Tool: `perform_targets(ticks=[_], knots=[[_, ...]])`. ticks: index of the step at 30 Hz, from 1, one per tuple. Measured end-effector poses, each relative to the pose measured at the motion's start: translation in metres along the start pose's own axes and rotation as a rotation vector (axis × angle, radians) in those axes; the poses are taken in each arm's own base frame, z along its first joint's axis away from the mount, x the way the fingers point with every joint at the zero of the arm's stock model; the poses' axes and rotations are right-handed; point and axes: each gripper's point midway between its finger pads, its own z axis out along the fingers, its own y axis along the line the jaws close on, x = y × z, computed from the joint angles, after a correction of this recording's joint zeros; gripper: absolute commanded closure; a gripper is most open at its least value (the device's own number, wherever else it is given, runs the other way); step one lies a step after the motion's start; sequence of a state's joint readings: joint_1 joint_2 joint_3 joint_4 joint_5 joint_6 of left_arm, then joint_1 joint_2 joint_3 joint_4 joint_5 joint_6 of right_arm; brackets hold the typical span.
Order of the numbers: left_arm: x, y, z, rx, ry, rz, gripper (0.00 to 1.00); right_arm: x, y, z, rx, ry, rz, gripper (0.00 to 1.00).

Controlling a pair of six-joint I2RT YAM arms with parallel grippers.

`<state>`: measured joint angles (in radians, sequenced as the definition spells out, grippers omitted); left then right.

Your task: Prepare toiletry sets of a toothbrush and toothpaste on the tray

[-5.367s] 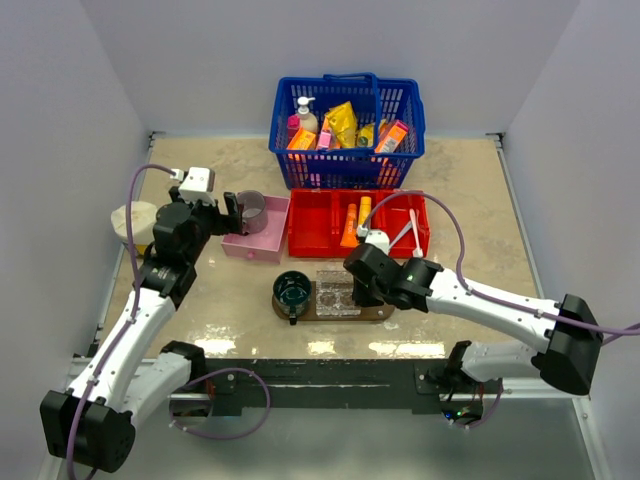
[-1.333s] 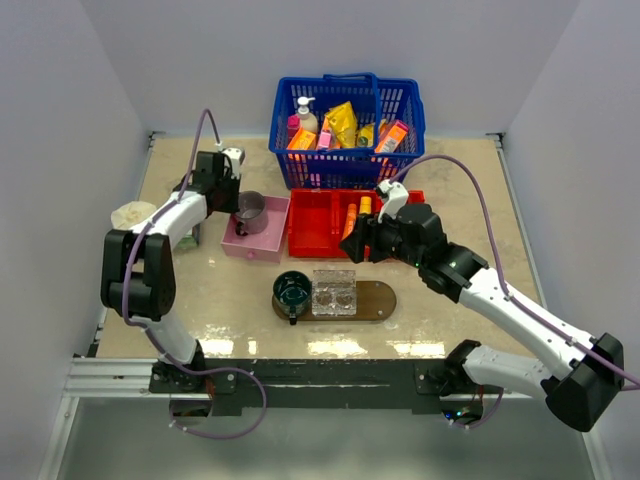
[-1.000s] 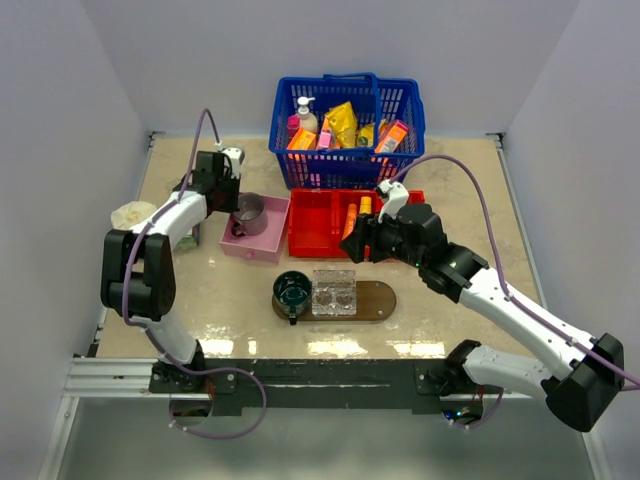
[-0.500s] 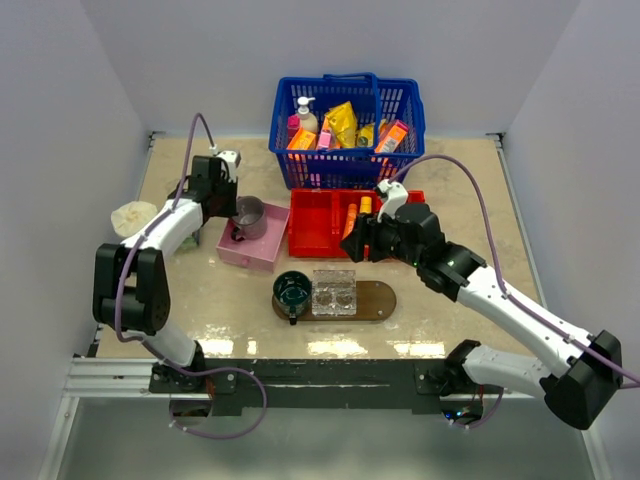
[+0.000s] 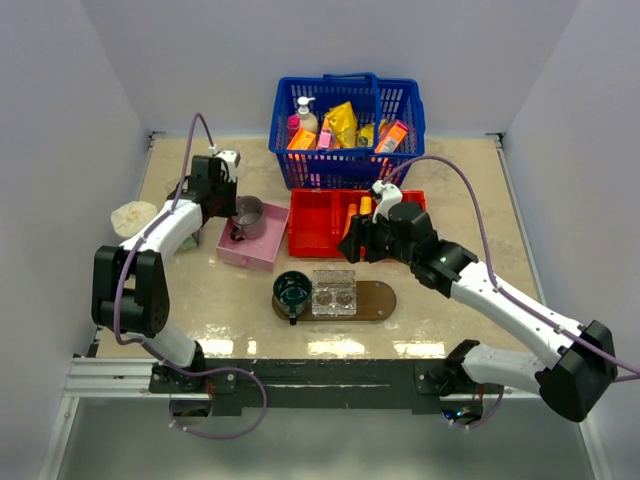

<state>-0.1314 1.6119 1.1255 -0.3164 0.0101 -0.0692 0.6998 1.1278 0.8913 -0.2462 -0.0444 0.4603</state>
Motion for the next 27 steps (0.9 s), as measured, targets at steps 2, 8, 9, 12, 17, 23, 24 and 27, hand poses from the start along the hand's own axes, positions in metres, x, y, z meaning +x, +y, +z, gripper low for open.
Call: perform_targets(ticks=[2, 8, 9, 12, 17, 23, 24, 27], knots=[[0.001, 0.001, 0.000, -0.006, 0.003, 0.000, 1.00, 0.000, 0.000, 0.000, 0.001, 0.001, 0.003, 0.32], [0.006, 0.006, 0.003, -0.035, 0.021, 0.003, 1.00, 0.003, -0.001, 0.004, 0.005, 0.011, 0.005, 0.30], [0.007, 0.006, 0.004, -0.041, 0.026, 0.004, 1.00, 0.003, -0.001, 0.004, 0.005, 0.011, 0.005, 0.30], [0.011, 0.008, 0.007, -0.059, 0.040, 0.009, 1.00, 0.002, -0.001, 0.004, 0.003, 0.009, 0.008, 0.29], [0.012, 0.007, 0.007, -0.071, 0.043, 0.019, 0.99, 0.002, 0.000, 0.004, 0.002, 0.008, 0.011, 0.28], [0.011, 0.006, 0.007, -0.083, 0.039, 0.026, 1.00, 0.003, 0.000, 0.005, 0.001, 0.011, 0.011, 0.28], [0.011, 0.006, 0.007, -0.084, 0.039, 0.026, 1.00, 0.003, 0.000, 0.005, 0.001, 0.011, 0.011, 0.29], [0.011, 0.006, 0.007, -0.087, 0.038, 0.029, 1.00, 0.003, 0.000, 0.007, 0.000, 0.011, 0.011, 0.30]])
